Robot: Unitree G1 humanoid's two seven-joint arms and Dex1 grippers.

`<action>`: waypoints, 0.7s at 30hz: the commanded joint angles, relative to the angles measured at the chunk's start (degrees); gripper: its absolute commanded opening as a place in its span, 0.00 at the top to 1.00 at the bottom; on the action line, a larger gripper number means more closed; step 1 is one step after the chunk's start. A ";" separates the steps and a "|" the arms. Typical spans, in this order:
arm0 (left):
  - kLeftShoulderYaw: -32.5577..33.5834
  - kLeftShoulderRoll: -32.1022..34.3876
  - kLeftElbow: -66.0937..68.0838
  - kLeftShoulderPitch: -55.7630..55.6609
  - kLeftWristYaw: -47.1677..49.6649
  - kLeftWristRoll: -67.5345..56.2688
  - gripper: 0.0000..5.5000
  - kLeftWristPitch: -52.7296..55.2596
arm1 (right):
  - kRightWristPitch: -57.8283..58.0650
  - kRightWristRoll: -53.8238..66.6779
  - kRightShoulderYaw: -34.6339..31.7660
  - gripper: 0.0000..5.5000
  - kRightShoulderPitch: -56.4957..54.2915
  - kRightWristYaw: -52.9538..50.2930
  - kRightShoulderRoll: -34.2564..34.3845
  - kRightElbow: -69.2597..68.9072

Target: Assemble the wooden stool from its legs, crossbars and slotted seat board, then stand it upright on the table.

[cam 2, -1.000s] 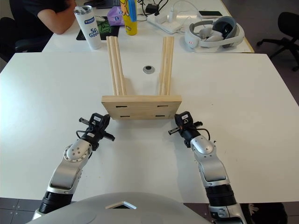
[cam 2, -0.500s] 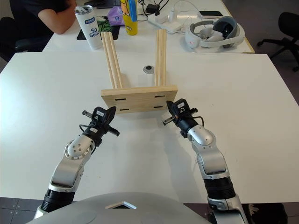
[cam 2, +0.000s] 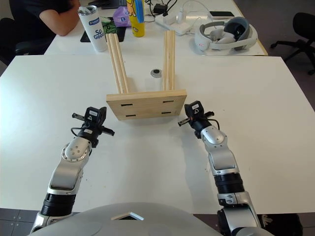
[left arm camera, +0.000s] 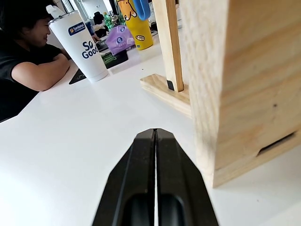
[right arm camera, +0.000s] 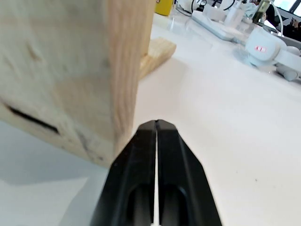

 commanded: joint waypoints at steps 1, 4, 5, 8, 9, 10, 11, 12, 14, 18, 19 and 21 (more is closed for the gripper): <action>-1.73 -0.84 1.62 -0.88 -0.98 0.18 1.00 0.33 | -1.66 -0.52 1.04 1.00 -1.18 -0.32 1.71 1.45; -3.34 -1.07 2.16 -0.44 -2.12 -0.01 1.00 0.40 | -2.01 -0.20 1.70 1.00 -0.97 0.51 2.19 1.57; -3.76 -1.24 2.29 -0.30 -2.41 -0.18 1.00 0.34 | -2.20 0.00 1.77 1.00 -0.76 0.80 2.25 1.48; -5.22 -1.58 1.79 -0.59 -3.40 -0.60 1.00 -0.67 | -2.55 1.19 1.65 1.00 -0.06 1.67 2.48 0.28; -5.53 -1.67 1.55 -0.85 -3.53 -0.58 1.00 -0.81 | -2.57 1.69 1.57 1.00 0.02 1.97 2.63 -0.22; -5.59 -2.00 1.26 -1.19 -3.64 -0.95 1.00 -1.12 | -2.48 2.23 1.56 1.00 0.04 2.36 2.83 -0.96; -5.66 -2.12 0.96 -1.52 -3.77 -1.12 1.00 -1.43 | -2.19 2.91 1.55 1.00 0.06 2.81 3.09 -1.77; -5.71 -2.14 0.74 -1.89 -3.83 -1.13 1.00 -1.56 | -1.90 3.62 1.58 1.00 0.02 3.31 3.36 -2.63; -5.33 -2.42 0.13 -2.57 -3.84 -1.51 1.00 -1.67 | -0.84 4.74 1.65 1.00 -0.09 3.85 3.76 -4.87; -4.47 -3.02 -1.52 -4.06 -3.71 -2.19 1.00 -0.87 | 1.82 6.57 1.91 1.00 -1.71 4.34 4.04 -8.40; -4.24 -3.25 -2.17 -4.59 -3.73 -2.48 1.00 -0.39 | 2.57 6.90 1.74 1.00 -2.18 4.16 4.07 -9.18; -3.90 -3.42 -3.39 -5.71 -3.90 -2.79 1.00 0.71 | 3.91 7.64 1.30 1.00 -3.02 3.79 4.02 -10.53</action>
